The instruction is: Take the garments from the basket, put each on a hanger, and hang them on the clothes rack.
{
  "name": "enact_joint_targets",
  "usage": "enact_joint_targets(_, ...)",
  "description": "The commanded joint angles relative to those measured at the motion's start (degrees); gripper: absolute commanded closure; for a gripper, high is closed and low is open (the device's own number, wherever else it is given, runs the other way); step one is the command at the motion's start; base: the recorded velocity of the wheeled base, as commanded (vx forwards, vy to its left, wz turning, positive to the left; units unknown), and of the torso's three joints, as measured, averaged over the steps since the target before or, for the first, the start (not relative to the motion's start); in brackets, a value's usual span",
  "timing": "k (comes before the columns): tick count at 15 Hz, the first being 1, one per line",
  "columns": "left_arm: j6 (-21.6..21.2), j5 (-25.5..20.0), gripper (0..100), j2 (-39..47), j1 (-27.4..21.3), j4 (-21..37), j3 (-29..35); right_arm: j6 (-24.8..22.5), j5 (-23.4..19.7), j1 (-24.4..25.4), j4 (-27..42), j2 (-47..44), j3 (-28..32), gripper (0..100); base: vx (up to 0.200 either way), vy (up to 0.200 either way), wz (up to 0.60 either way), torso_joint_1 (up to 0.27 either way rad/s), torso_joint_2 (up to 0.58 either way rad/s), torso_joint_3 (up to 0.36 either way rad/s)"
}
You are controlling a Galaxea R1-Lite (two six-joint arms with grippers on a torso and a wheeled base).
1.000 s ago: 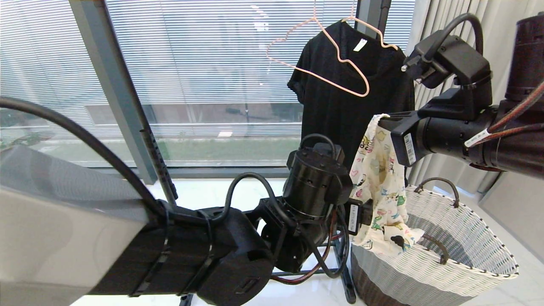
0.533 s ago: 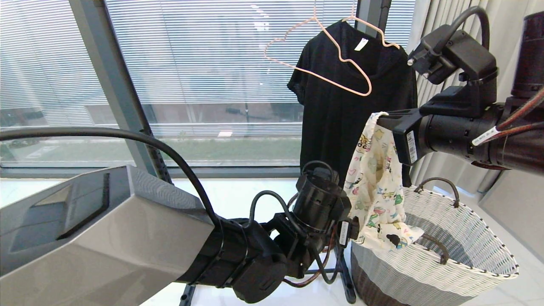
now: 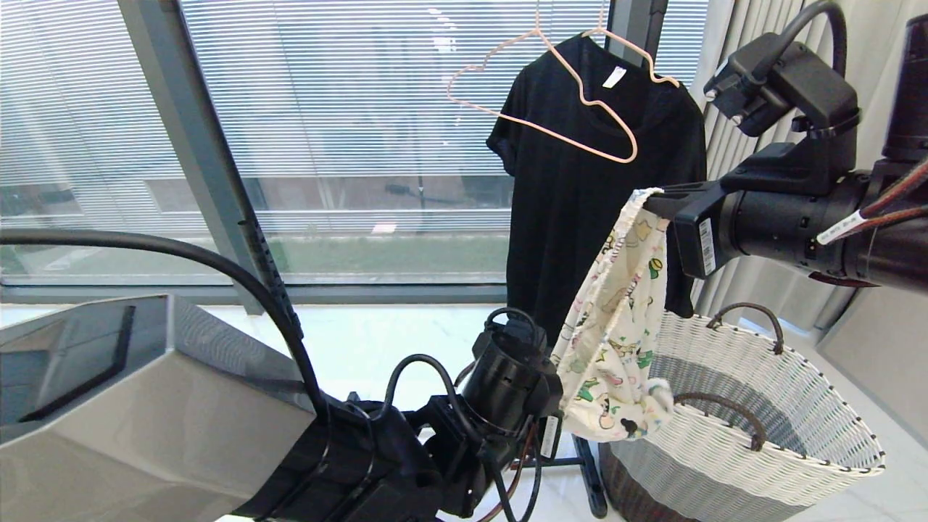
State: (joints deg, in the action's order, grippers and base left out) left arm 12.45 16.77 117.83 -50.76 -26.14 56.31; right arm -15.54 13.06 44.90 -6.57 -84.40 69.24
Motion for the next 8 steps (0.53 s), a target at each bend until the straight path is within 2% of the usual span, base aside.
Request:
enact_joint_targets(1, -0.05, 0.45, 100, -5.77, 0.75, 0.12, -2.70, -0.01, 0.04, 0.01, -0.02, -0.16, -0.07, 100, 0.000, 0.000, 0.00, 0.000, 0.00, 0.000)
enact_joint_targets(3, -2.08, 1.33, 100, -13.68, 2.77, 0.12, -7.62, -0.01, 0.13, -0.16, 0.24, -0.16, -0.69, 100, 0.000, 0.000, 0.00, 0.000, 0.00, 0.000)
enact_joint_targets(5, -7.26, 1.33, 100, -20.63, 5.50, 0.12, -10.25, -0.01, 0.22, -0.78, 1.12, 0.37, -2.53, 100, 0.000, 0.000, 0.00, 0.000, 0.00, 0.000)
enact_joint_targets(6, -10.43, 1.33, 100, -24.14, 7.34, 0.21, -11.48, -0.01, 0.13, -0.86, 2.18, 1.16, -3.94, 100, 0.000, 0.000, 0.00, 0.000, 0.00, 0.000)
enact_joint_targets(8, -19.39, 1.33, 100, -28.89, 11.91, 0.21, -14.38, -0.10, 0.04, -0.95, 2.62, 1.95, -7.02, 100, 0.000, 0.000, 0.00, 0.000, 0.00, 0.000)
